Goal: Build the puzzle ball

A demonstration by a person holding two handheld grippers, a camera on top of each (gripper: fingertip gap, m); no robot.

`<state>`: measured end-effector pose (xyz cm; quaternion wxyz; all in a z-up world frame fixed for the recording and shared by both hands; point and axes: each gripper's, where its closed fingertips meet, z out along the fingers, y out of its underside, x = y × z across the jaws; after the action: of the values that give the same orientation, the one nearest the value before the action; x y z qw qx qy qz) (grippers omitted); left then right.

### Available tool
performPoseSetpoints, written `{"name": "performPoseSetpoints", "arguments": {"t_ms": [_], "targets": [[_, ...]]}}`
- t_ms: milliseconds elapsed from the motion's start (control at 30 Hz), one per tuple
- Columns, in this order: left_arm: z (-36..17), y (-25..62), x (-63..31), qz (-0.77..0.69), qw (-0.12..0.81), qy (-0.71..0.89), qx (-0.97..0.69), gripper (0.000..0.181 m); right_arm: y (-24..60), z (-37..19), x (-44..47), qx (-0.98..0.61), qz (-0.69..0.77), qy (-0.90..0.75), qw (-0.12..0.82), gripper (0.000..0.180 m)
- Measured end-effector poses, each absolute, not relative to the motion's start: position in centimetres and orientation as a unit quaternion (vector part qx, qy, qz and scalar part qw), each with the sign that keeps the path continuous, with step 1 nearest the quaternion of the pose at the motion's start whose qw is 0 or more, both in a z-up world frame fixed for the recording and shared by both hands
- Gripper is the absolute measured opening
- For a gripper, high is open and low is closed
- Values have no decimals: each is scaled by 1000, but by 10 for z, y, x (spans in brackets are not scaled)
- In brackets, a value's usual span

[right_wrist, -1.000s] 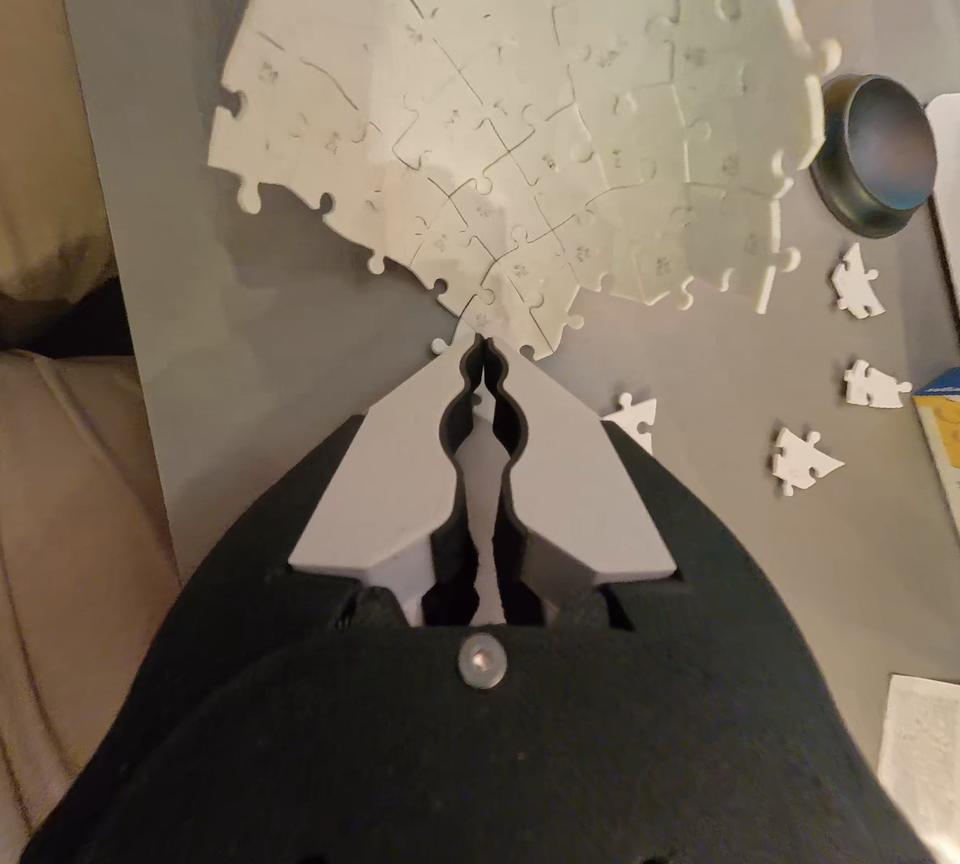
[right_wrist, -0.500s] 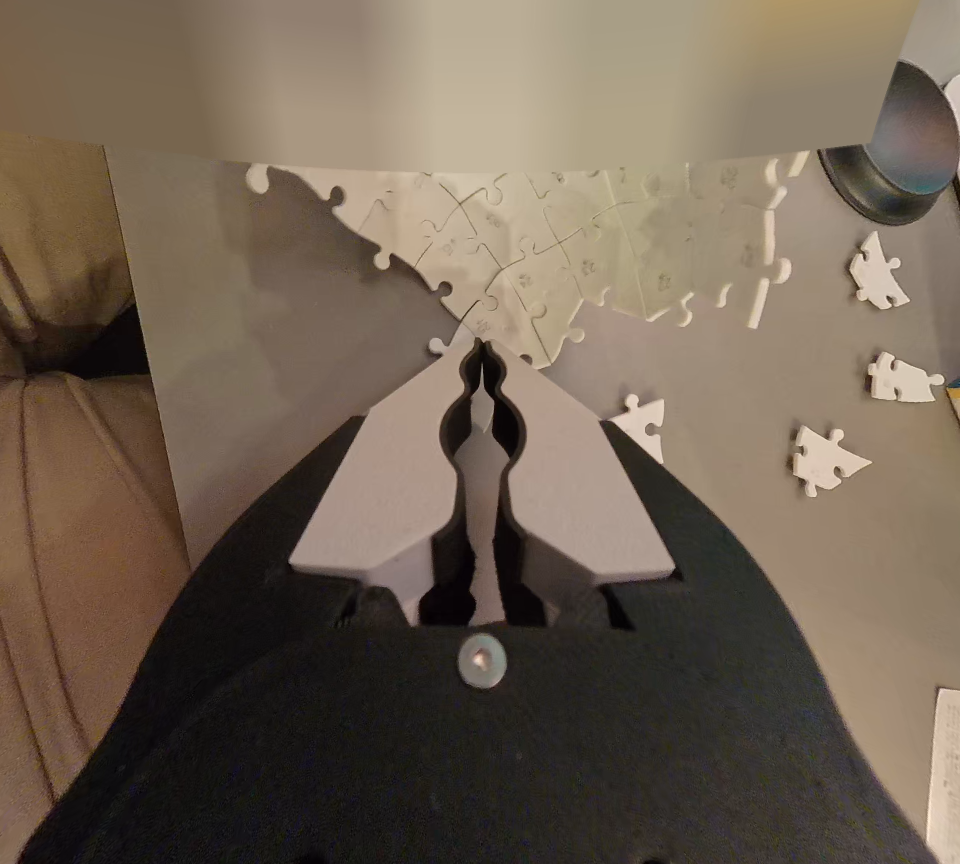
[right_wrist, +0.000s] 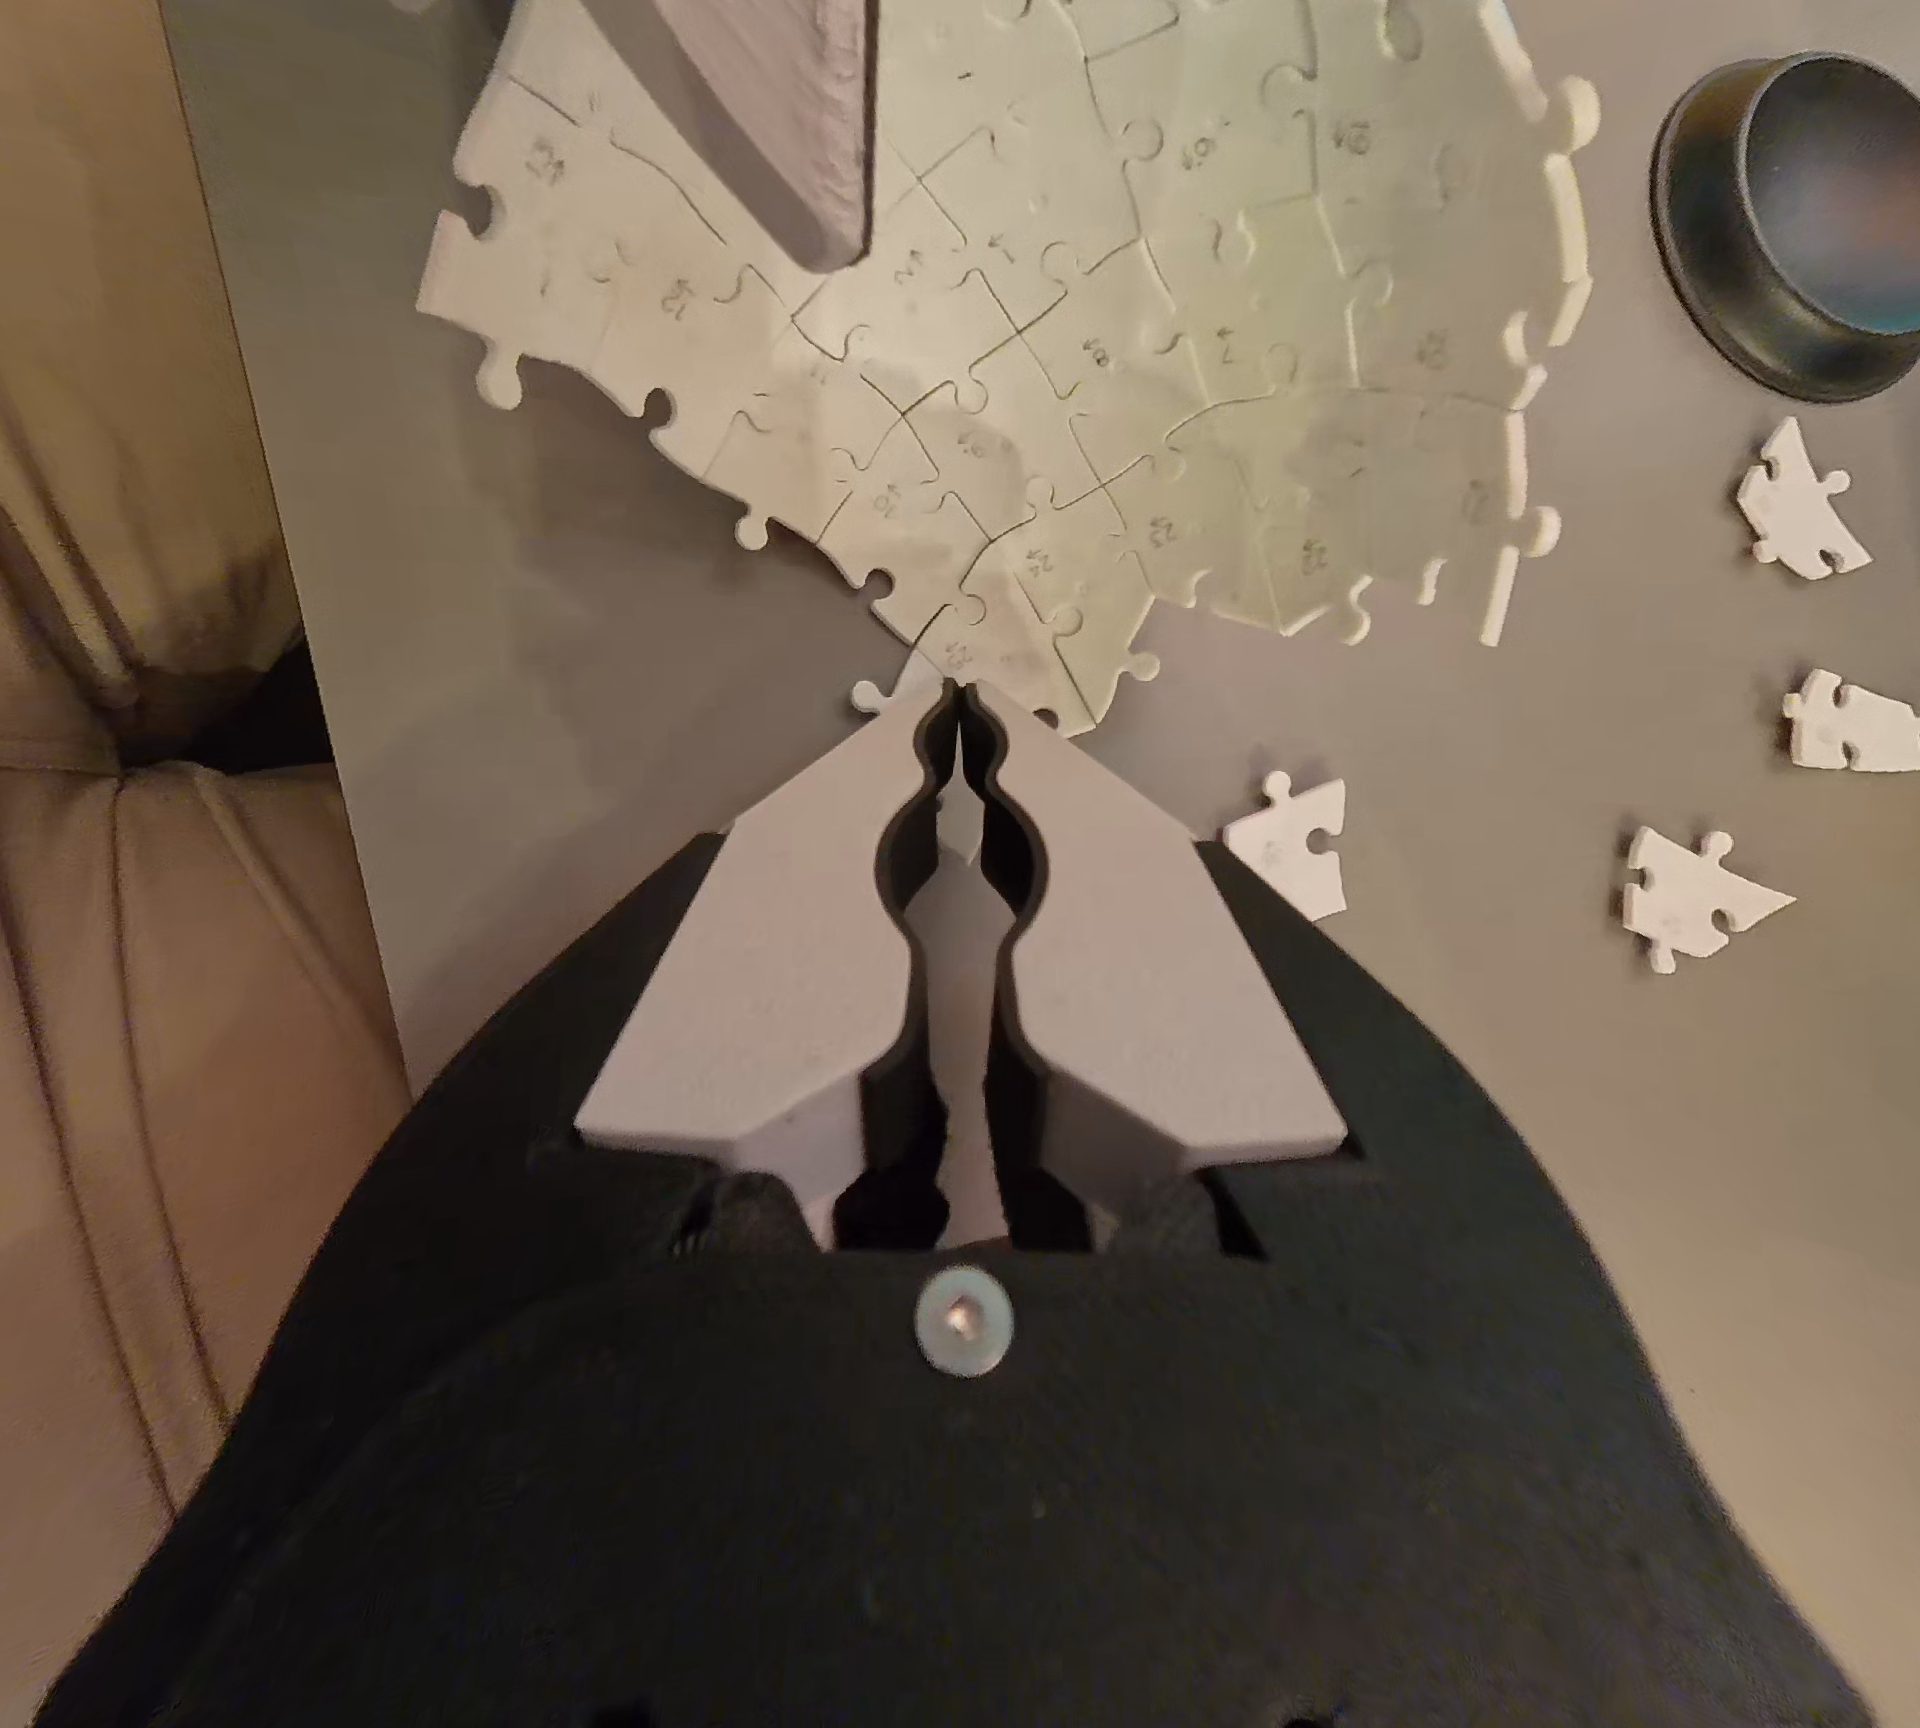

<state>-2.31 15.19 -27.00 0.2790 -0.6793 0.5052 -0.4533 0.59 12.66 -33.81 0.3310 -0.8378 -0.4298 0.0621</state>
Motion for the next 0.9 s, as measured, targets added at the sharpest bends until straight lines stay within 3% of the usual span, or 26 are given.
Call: {"name": "performPoseSetpoints", "arguments": {"t_ms": [633, 900], "targets": [[-268, 154, -21, -418, 325, 482, -698, 52, 131, -337, -2, -839, 61, -428, 330, 0], [-266, 156, -19, -424, 331, 470, -700, 58, 132, -339, -4, -837, 50, -437, 326, 0]]}}
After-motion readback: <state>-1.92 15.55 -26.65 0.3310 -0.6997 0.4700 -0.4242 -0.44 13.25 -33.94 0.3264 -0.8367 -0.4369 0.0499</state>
